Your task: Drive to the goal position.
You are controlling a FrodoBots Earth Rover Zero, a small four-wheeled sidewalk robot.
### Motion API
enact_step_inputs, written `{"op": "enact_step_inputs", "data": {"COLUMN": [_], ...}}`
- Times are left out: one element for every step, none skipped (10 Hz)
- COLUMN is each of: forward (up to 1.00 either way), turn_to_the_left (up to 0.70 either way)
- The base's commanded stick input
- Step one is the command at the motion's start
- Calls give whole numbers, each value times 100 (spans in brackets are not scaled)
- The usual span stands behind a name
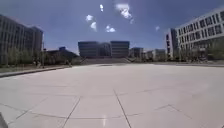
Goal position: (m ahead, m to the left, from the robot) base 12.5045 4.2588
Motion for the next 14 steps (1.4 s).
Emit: {"op": "enact_step_inputs", "data": {"forward": [50, 50, 50, 50, 50, 50, 50, 50, 50, 50, 50, 50, 50, 50], "turn_to_the_left": [0, 0, 0, 0, 0, 0, 0, 0, 0, 0, 0, 0, 0, 0]}}
